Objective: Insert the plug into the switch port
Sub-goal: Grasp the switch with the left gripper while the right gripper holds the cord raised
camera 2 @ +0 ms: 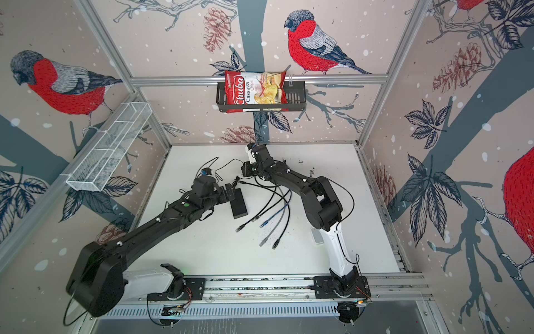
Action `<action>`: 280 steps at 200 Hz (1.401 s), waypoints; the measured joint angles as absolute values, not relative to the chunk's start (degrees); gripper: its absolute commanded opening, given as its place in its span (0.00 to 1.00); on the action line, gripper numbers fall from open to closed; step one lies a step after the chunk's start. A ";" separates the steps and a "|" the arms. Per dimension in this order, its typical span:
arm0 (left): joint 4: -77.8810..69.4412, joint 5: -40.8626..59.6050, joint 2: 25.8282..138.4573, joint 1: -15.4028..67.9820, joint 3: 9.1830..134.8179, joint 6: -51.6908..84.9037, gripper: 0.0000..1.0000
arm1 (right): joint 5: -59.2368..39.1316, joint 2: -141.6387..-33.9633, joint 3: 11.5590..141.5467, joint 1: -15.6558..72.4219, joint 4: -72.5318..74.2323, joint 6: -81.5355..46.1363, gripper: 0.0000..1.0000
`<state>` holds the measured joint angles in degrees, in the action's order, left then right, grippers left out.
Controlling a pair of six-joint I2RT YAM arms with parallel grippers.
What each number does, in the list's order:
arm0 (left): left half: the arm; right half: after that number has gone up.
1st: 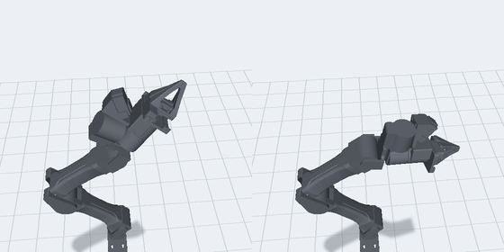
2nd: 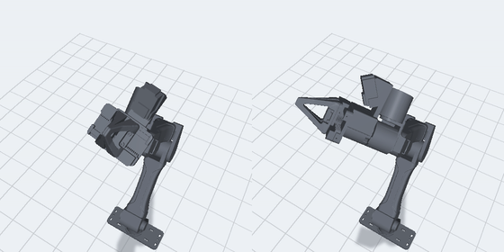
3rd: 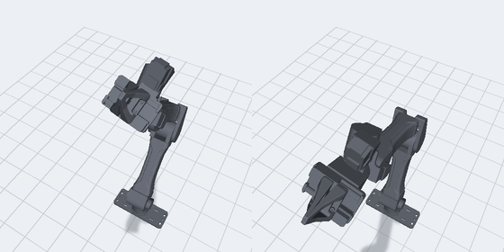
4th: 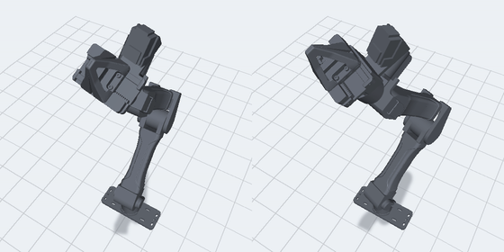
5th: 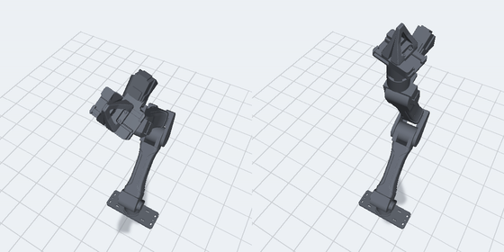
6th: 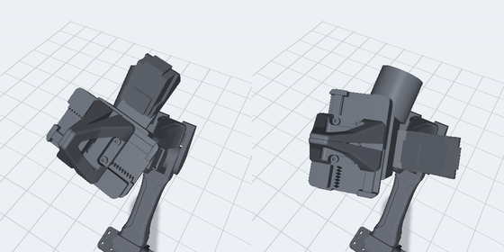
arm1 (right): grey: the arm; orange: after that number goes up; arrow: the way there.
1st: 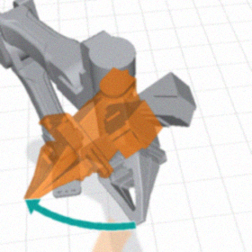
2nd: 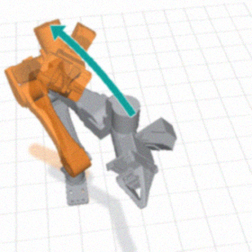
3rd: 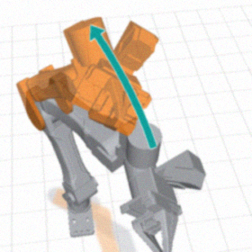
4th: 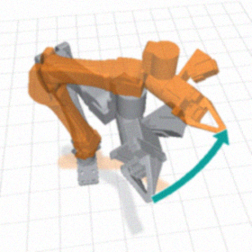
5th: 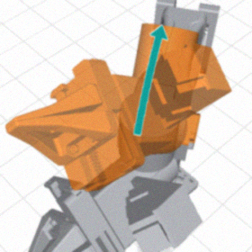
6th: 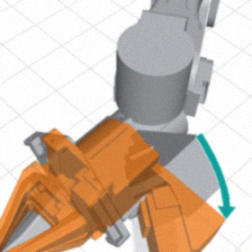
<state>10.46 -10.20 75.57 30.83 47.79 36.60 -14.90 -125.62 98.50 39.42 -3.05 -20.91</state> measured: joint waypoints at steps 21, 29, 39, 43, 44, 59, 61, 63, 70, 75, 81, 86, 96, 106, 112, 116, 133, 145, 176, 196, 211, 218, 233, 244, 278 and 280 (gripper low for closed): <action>15.40 -11.73 80.84 33.58 52.69 39.24 0.98 | -12.93 -125.75 98.78 38.68 -4.93 -19.81 0.02; 17.21 -12.12 82.56 33.69 54.26 40.49 0.98 | -12.03 -125.78 98.78 38.24 -5.26 -19.49 0.02; 18.85 -12.45 84.55 33.80 55.75 41.60 0.98 | -11.77 -125.80 98.61 37.63 -5.48 -19.29 0.02; 19.49 -12.49 85.21 33.85 56.23 42.02 0.98 | -11.70 -125.80 98.50 37.41 -5.52 -19.22 0.02; 19.73 -12.49 85.56 33.87 56.47 42.13 0.98 | -11.70 -125.80 98.45 37.36 -5.54 -19.20 0.02; 22.61 -12.45 89.23 34.24 59.29 43.33 0.98 | -10.92 -125.80 97.67 36.49 -5.58 -18.15 0.03; 22.83 -12.45 89.58 34.28 59.55 43.42 0.98 | -10.92 -125.80 97.56 36.38 -5.58 -18.09 0.02; 23.09 -12.45 90.13 34.30 59.94 43.51 0.98 | -10.94 -125.80 97.43 36.27 -5.63 -18.09 0.03; 24.32 -12.47 91.79 34.33 61.23 43.70 0.98 | -10.96 -125.80 96.92 35.92 -5.61 -17.93 0.02; 25.26 -12.49 92.95 34.41 62.15 44.05 0.98 | -11.00 -125.80 96.62 35.73 -5.58 -17.82 0.03; 26.11 -12.53 94.28 34.50 63.11 44.60 0.98 | -11.16 -125.80 96.16 35.55 -5.54 -17.58 0.02; 26.59 -12.67 95.29 34.59 63.77 44.80 0.98 | -11.22 -125.78 95.70 35.33 -5.45 -17.39 0.02; 27.53 -12.69 96.92 34.76 64.75 45.01 0.98 | -11.55 -125.78 94.85 35.03 -5.34 -16.62 0.02; 28.51 -12.64 98.61 34.89 65.76 45.19 0.98 | -11.97 -125.78 94.13 34.63 -5.13 -16.62 0.02; 29.04 -12.64 99.55 35.00 66.43 45.25 0.98 | -12.38 -125.75 93.58 34.41 -4.64 -16.49 0.03; 29.32 -12.67 100.14 35.00 66.87 45.47 0.98 | -12.56 -125.73 93.30 34.26 -4.43 -16.47 0.03; 30.35 -12.71 102.94 35.00 68.93 45.65 0.97 | -13.17 -125.64 91.77 33.41 -3.27 -16.45 0.02; 31.05 -12.91 104.77 35.00 70.24 46.11 0.97 | -13.69 -125.38 90.74 32.86 -3.09 -16.45 0.02; 33.52 -14.68 109.67 34.83 74.48 46.06 0.97 | -14.39 -124.29 88.66 32.01 -1.52 -16.45 0.02; 34.11 -15.16 111.92 34.39 75.83 46.04 0.95 | -14.96 -123.92 87.64 31.86 -0.32 -16.45 0.02; 34.33 -15.07 112.71 33.71 76.09 46.02 0.91 | -15.25 -123.81 86.89 31.81 0.01 -16.45 0.02; 34.39 -15.03 112.99 33.36 76.12 45.98 0.90 | -15.29 -123.81 86.61 31.81 0.16 -16.47 0.02; 34.48 -14.83 113.43 32.75 76.12 45.60 0.86 | -15.57 -123.81 86.13 31.75 0.54 -16.47 0.02; 34.41 -14.66 113.45 32.69 76.12 45.39 0.84 | -15.68 -123.81 85.91 31.70 1.08 -16.47 0.02; 32.14 -13.28 113.47 32.56 75.26 45.12 0.64 | -16.12 -123.81 85.76 31.57 1.52 -16.49 0.02; 31.88 -13.30 113.45 32.56 75.13 45.12 0.62 | -16.12 -123.79 85.76 31.53 1.54 -16.49 0.02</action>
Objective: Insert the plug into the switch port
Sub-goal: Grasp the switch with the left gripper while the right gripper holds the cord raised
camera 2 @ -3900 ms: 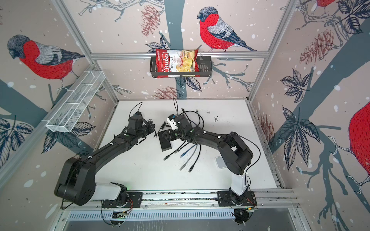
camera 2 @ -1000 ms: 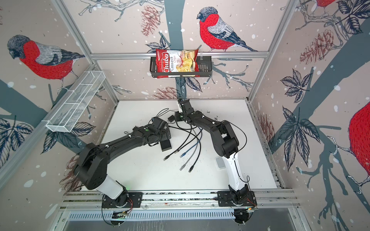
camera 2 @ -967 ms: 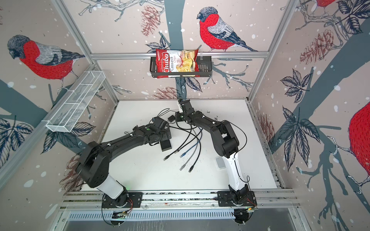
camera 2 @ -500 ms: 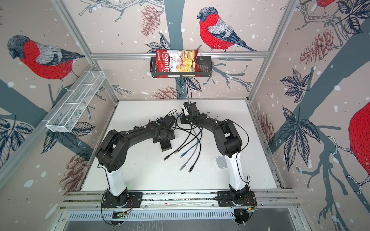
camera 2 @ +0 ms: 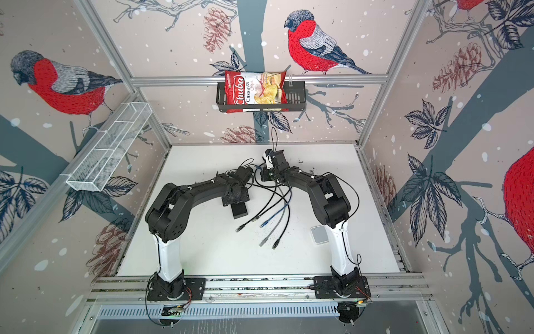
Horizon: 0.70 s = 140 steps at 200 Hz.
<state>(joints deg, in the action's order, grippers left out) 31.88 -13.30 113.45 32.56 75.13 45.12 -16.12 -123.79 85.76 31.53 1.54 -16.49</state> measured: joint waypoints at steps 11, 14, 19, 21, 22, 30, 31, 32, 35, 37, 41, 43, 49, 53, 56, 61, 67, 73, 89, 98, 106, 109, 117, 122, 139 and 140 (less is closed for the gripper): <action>30.89 -13.41 113.14 32.58 74.50 44.77 0.55 | -16.29 -123.79 85.76 31.38 1.56 -16.49 0.02; 30.61 -13.41 113.01 32.58 74.26 44.80 0.53 | -16.34 -123.74 85.76 31.35 1.56 -16.49 0.02; 30.28 -13.41 112.79 32.58 73.91 44.77 0.50 | -16.36 -123.70 85.76 31.33 1.56 -16.49 0.02; 30.11 -13.41 112.68 32.58 73.73 44.73 0.50 | -16.40 -123.68 85.73 31.31 1.56 -16.49 0.02; 30.06 -13.41 112.66 32.58 73.67 44.73 0.49 | -16.43 -123.66 85.73 31.31 1.56 -16.49 0.02; 29.28 -13.61 112.27 32.58 72.95 44.69 0.48 | -16.51 -123.42 85.60 31.22 1.56 -16.49 0.02; 29.12 -13.63 112.18 32.58 72.82 44.71 0.48 | -16.51 -123.37 85.58 31.22 1.56 -16.49 0.02; 29.06 -13.61 112.14 32.58 72.73 44.71 0.48 | -16.53 -123.33 85.56 31.22 1.56 -16.49 0.02; 28.75 -13.72 111.90 32.58 72.34 44.62 0.48 | -16.56 -123.22 85.49 31.22 1.56 -16.49 0.02; 28.60 -13.78 111.81 32.58 72.18 44.53 0.48 | -16.56 -123.15 85.47 31.22 1.56 -16.49 0.02; 28.12 -13.80 111.42 32.58 71.57 44.49 0.47 | -16.64 -123.02 85.43 31.22 1.56 -16.51 0.02; 27.88 -13.82 111.26 32.58 71.33 44.49 0.46 | -16.69 -123.02 85.41 31.22 1.56 -16.51 0.02; 27.27 -13.80 110.52 32.58 70.32 44.27 0.45 | -16.86 -122.89 85.36 31.22 1.63 -16.51 0.02; 26.83 -13.82 110.00 32.60 69.58 43.81 0.45 | -16.97 -122.78 85.32 31.24 1.63 -16.51 0.02; 26.41 -13.89 109.47 32.69 68.88 43.35 0.44 | -17.06 -122.72 85.23 31.24 1.67 -16.51 0.02; 25.80 -13.98 108.53 32.82 67.64 43.07 0.44 | -17.32 -122.56 85.06 31.24 1.67 -16.56 0.02; 25.19 -14.24 107.37 33.06 66.24 42.74 0.44 | -17.67 -122.32 84.79 31.24 1.67 -16.71 0.02; 24.45 -14.41 106.08 33.36 64.82 41.82 0.43 | -18.02 -122.04 84.44 31.24 1.69 -16.73 0.02; 21.80 -15.44 102.35 34.30 61.52 39.53 0.44 | -18.65 -121.16 83.61 31.24 1.72 -16.93 0.02; 19.59 -16.47 100.03 34.89 59.72 37.98 0.45 | -19.05 -120.68 83.29 31.24 1.74 -17.19 0.02; 17.45 -17.37 98.17 35.33 58.15 36.69 0.45 | -19.51 -120.22 83.00 31.24 1.74 -17.98 0.02; 16.60 -17.67 97.34 35.53 57.43 36.03 0.45 | -19.59 -120.01 82.89 31.24 1.76 -18.04 0.02; 14.11 -18.37 95.22 35.97 55.37 34.52 0.45 | -20.05 -119.35 82.46 31.27 1.93 -18.02 0.02; 12.82 -18.55 93.78 36.25 54.04 33.74 0.45 | -20.29 -118.93 82.17 31.29 1.93 -18.04 0.02; 7.62 -19.38 89.12 37.32 49.36 30.28 0.45 | -21.21 -117.58 81.23 31.40 2.31 -18.20 0.02; 7.33 -19.38 88.92 37.36 49.15 30.09 0.45 | -21.28 -117.45 81.14 31.42 2.31 -18.20 0.02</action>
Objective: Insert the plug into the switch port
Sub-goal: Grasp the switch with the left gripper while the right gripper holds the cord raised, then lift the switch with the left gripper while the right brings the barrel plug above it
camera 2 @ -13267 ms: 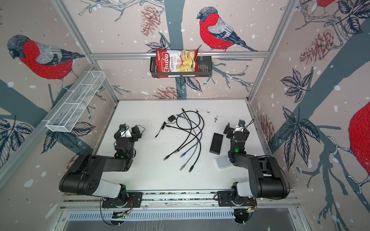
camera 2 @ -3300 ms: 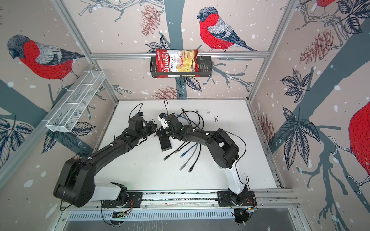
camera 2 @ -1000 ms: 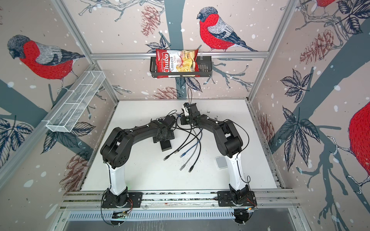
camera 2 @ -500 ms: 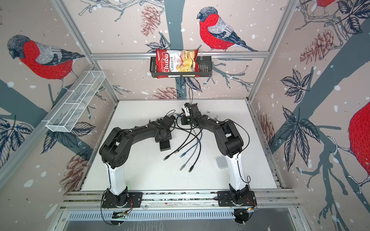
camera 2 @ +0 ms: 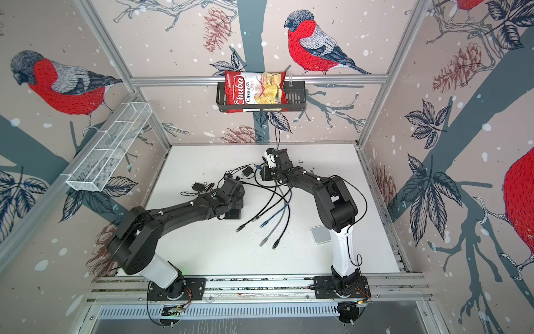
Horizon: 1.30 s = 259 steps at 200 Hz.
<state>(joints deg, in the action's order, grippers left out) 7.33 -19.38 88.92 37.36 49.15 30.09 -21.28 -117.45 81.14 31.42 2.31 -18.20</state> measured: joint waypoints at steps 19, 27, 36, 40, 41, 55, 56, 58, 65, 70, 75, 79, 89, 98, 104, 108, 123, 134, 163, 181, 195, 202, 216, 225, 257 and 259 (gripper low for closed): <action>-0.25 -18.98 83.70 38.57 42.94 26.28 0.45 | -22.00 -115.83 80.25 31.62 2.48 -18.39 0.02; -3.90 -18.26 81.45 39.05 39.94 24.80 0.45 | -22.22 -114.96 79.79 31.79 2.55 -18.39 0.02; -7.97 -17.78 79.20 39.68 36.67 23.35 0.45 | -22.55 -114.06 79.33 32.14 2.74 -18.39 0.02; -9.82 -17.74 78.28 39.94 35.29 22.72 0.46 | -22.61 -113.75 79.13 32.29 2.92 -18.39 0.02; -10.48 -17.69 77.91 40.05 34.72 22.52 0.46 | -22.65 -113.60 79.07 32.38 2.94 -18.39 0.02; -17.28 -16.38 74.61 41.08 29.39 20.47 0.47 | -22.70 -112.40 78.28 33.30 3.05 -18.39 0.02; -17.56 -16.38 74.43 41.17 29.12 20.38 0.47 | -22.70 -112.33 78.24 33.36 3.05 -18.39 0.02; -18.20 -16.40 74.13 41.30 28.64 20.18 0.48 | -22.68 -112.16 78.13 33.50 3.09 -18.39 0.02; -21.52 -16.14 72.82 41.85 26.30 19.05 0.48 | -22.65 -111.66 77.84 33.95 3.07 -18.39 0.02; -23.51 -15.86 72.01 42.15 24.86 18.44 0.48 | -22.63 -111.22 77.62 34.28 3.11 -18.39 0.02; -25.52 -15.66 71.29 42.41 23.55 17.85 0.49 | -22.61 -110.76 77.38 34.61 3.14 -18.39 0.02; -26.87 -15.57 70.81 42.59 22.72 17.47 0.49 | -22.55 -110.41 77.17 34.85 3.31 -18.39 0.02; -30.20 -15.35 69.87 42.94 20.73 16.25 0.49 | -22.37 -109.40 76.58 35.53 3.62 -18.39 0.02; -33.23 -15.27 69.19 43.31 18.96 15.35 0.49 | -22.13 -108.62 76.07 36.07 4.12 -18.41 0.02; -34.72 -15.22 68.93 43.53 18.11 14.61 0.49 | -21.76 -107.98 75.70 36.60 4.32 -18.39 0.02; -35.62 -15.27 68.79 43.72 17.54 14.28 0.49 | -21.71 -107.63 75.50 36.88 4.43 -18.39 0.02; -38.87 -15.86 68.71 44.40 15.92 12.64 0.49 | -21.12 -106.19 74.59 38.24 5.17 -18.26 0.02; -40.73 -16.73 68.77 44.91 15.09 11.35 0.49 | -20.95 -105.12 73.67 39.24 6.15 -18.09 0.02; -46.81 -18.13 69.12 45.45 12.43 8.05 0.50 | -21.02 -102.30 71.29 40.86 8.56 -18.00 0.02; -50.59 -18.70 69.12 45.47 10.48 5.93 0.50 | -21.45 -100.42 69.49 41.41 10.85 -18.31 0.02; -53.06 -19.35 69.12 45.50 9.54 4.45 0.49 | -21.74 -99.18 68.12 42.24 12.73 -18.98 0.02; -54.13 -19.59 69.21 45.50 9.34 3.73 0.50 | -21.98 -98.59 67.40 42.78 13.72 -19.68 0.02; -56.47 -19.51 69.60 45.50 9.17 2.07 0.49 | -22.44 -97.80 66.15 43.88 15.73 -19.90 0.02; -58.04 -19.49 69.80 45.50 8.84 0.91 0.49 | -22.39 -97.54 65.52 44.71 16.73 -19.92 0.02; -64.66 -19.27 71.57 45.50 6.70 -3.33 0.49 | -22.00 -97.03 63.46 47.03 19.35 -20.10 0.02; -65.23 -19.27 71.75 45.50 6.55 -3.55 0.49 | -22.00 -97.01 63.37 47.09 19.51 -20.14 0.02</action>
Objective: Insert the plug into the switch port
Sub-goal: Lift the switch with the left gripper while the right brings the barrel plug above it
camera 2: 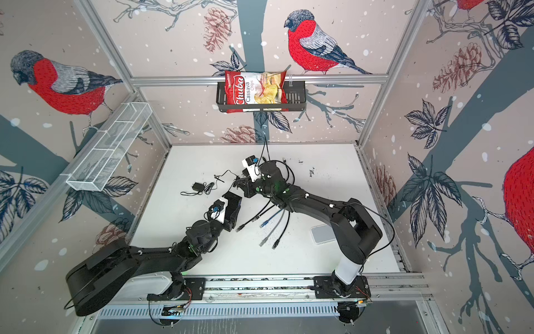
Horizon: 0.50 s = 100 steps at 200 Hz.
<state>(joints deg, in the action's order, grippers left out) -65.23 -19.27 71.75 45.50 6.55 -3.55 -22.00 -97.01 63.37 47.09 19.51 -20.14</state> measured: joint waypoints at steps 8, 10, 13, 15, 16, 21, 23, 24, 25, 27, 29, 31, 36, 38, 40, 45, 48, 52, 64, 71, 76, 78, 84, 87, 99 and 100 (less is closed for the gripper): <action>-67.09 -19.14 72.31 45.50 6.02 -4.67 0.49 | -21.98 -96.86 62.89 47.27 20.16 -20.69 0.02; -67.53 -19.09 72.47 45.50 5.89 -4.93 0.50 | -21.96 -96.79 62.78 47.31 20.32 -21.02 0.02; -68.14 -19.03 72.69 45.50 5.74 -5.26 0.50 | -21.74 -96.75 62.67 47.31 20.47 -21.04 0.02; -68.49 -19.00 72.79 45.50 5.65 -5.50 0.50 | -21.58 -96.68 62.63 47.33 20.53 -20.97 0.02; -68.64 -18.96 72.86 45.50 5.61 -5.61 0.49 | -21.52 -96.68 62.63 47.35 20.53 -20.95 0.02; -69.87 -18.44 73.30 45.50 5.37 -6.42 0.49 | -21.12 -96.57 62.59 47.51 20.64 -20.95 0.02; -70.17 -18.24 73.41 45.50 5.28 -6.52 0.49 | -21.08 -96.55 62.59 47.51 20.73 -20.95 0.02; -70.50 -18.17 73.56 45.50 5.21 -6.68 0.49 | -21.06 -96.49 62.59 47.53 20.75 -20.95 0.02; -70.70 -18.15 73.63 45.50 5.17 -6.76 0.49 | -21.04 -96.47 62.57 47.53 20.82 -20.95 0.02; -71.20 -18.13 73.84 45.50 5.08 -7.09 0.50 | -20.93 -96.36 62.54 47.55 20.91 -20.93 0.02; -71.66 -18.09 74.04 45.50 4.99 -7.38 0.49 | -20.91 -96.31 62.54 47.57 20.93 -20.93 0.02; -71.92 -18.04 74.19 45.50 4.93 -7.55 0.49 | -20.91 -96.23 62.54 47.59 20.93 -20.93 0.02; -73.03 -17.76 74.65 45.50 4.73 -8.05 0.49 | -20.91 -95.94 62.48 47.70 21.10 -20.91 0.02; -73.43 -17.61 74.85 45.50 4.64 -8.25 0.49 | -20.91 -95.81 62.41 47.75 21.30 -20.91 0.02; -73.93 -17.47 75.02 45.50 4.56 -8.54 0.49 | -20.84 -95.68 62.35 47.81 21.47 -20.88 0.02; -74.87 -16.93 75.42 45.50 4.38 -9.10 0.49 | -20.78 -95.39 62.17 47.94 21.96 -20.88 0.02; -75.44 -16.60 75.66 45.50 4.29 -9.32 0.49 | -20.73 -95.22 62.08 47.99 22.22 -20.86 0.02; -76.25 -16.58 76.05 45.50 4.21 -9.50 0.49 | -20.73 -95.02 61.95 48.10 22.46 -20.82 0.02; -78.19 -16.19 76.99 45.50 4.12 -10.50 0.49 | -20.75 -94.50 61.54 48.34 23.05 -20.64 0.02; -79.31 -15.79 77.58 45.50 4.10 -10.90 0.49 | -20.75 -94.24 61.34 48.34 23.07 -20.36 0.02; -79.99 -15.33 77.89 45.50 4.10 -10.94 0.49 | -20.73 -94.08 61.19 48.42 23.07 -19.99 0.02; -80.29 -15.22 78.04 45.50 4.10 -10.96 0.49 | -20.73 -94.00 61.14 48.47 23.07 -19.73 0.02; -81.01 -15.18 78.39 45.50 4.10 -11.09 0.49 | -20.71 -93.78 61.04 48.58 23.07 -19.46 0.02; -81.36 -15.14 78.52 45.50 4.10 -11.25 0.49 | -20.71 -93.71 60.99 48.64 23.03 -19.40 0.02; -82.15 -15.00 78.85 45.50 4.10 -11.88 0.49 | -20.73 -93.17 60.64 49.04 22.98 -18.63 0.02; -82.17 -15.00 78.85 45.50 4.12 -11.92 0.49 | -20.73 -93.14 60.60 49.06 22.98 -18.52 0.02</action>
